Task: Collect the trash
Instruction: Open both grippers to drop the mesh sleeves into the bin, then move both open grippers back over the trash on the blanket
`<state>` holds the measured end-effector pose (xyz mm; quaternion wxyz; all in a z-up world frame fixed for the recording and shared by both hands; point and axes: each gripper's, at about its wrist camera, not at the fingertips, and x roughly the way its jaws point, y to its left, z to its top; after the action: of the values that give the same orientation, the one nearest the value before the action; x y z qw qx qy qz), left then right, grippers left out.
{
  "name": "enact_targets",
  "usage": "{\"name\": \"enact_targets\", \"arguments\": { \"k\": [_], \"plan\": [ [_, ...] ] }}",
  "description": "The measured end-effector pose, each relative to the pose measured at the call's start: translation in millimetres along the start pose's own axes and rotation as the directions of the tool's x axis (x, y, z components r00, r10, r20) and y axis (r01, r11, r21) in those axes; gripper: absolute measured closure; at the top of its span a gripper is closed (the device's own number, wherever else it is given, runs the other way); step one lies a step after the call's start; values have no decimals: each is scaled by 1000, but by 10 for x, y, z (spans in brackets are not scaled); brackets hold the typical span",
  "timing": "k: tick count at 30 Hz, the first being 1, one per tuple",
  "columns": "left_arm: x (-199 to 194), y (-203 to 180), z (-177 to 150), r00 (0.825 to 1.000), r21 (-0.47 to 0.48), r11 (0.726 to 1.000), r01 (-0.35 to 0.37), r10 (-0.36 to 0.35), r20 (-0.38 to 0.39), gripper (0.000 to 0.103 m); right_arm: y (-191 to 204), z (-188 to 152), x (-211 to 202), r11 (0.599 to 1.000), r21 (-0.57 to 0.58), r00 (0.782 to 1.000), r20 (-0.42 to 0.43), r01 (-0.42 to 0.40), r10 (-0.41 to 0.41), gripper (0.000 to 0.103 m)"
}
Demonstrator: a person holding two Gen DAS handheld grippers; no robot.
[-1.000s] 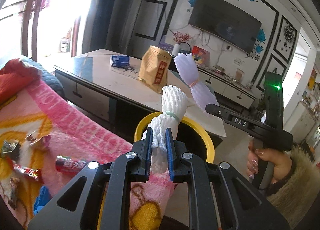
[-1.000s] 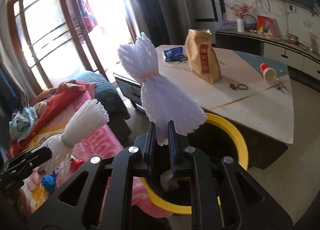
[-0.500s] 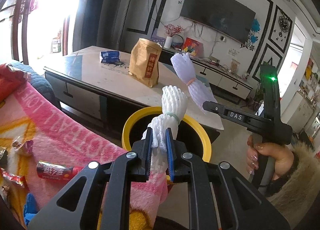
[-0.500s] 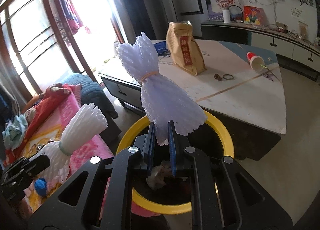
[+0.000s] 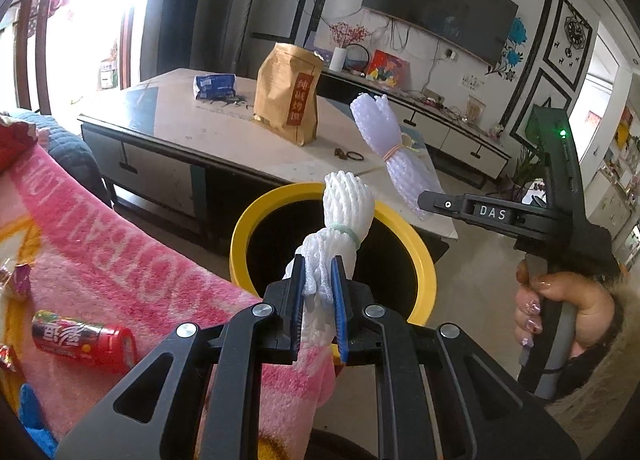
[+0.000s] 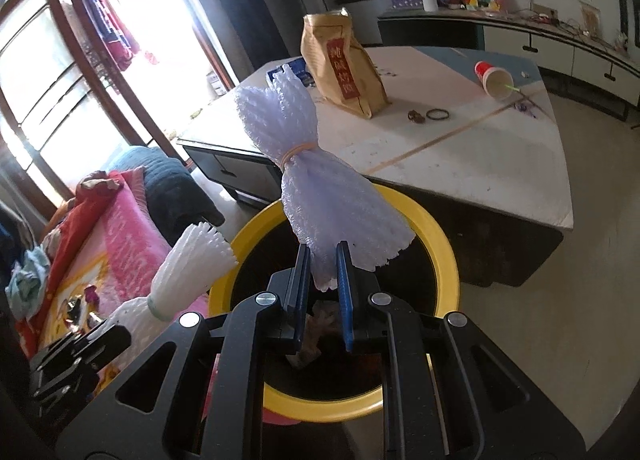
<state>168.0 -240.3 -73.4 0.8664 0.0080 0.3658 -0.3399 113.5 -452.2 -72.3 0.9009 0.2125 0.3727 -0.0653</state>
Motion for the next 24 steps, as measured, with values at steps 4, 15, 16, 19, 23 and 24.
{"name": "enact_targets", "arguments": {
  "k": [4,15,16,19,23,24],
  "plan": [
    [97,-29,11,1000,11,1000,-5,5,-9,90,-32,-12,36,1000,11,1000,-15,-4,5,93],
    [-23,88,11,997,-44,997,-60,62,50,9,21,-25,13,1000,6,1000,-5,12,-12,58],
    [-54,91,10,996,-46,997,-63,66,56,7,48,-25,4,1000,-2,1000,0,12,-12,58],
    [-163,113,-7,994,-60,995,-78,82,77,7,145,-24,-32,999,-32,1000,21,5,-4,54],
    [-326,165,-30,988,-70,992,-103,110,111,7,308,-25,-135,996,-86,998,68,-5,11,46],
    [-379,180,-35,985,-74,991,-114,123,122,7,359,-27,-170,995,-104,996,84,-6,14,44]
  ]
}}
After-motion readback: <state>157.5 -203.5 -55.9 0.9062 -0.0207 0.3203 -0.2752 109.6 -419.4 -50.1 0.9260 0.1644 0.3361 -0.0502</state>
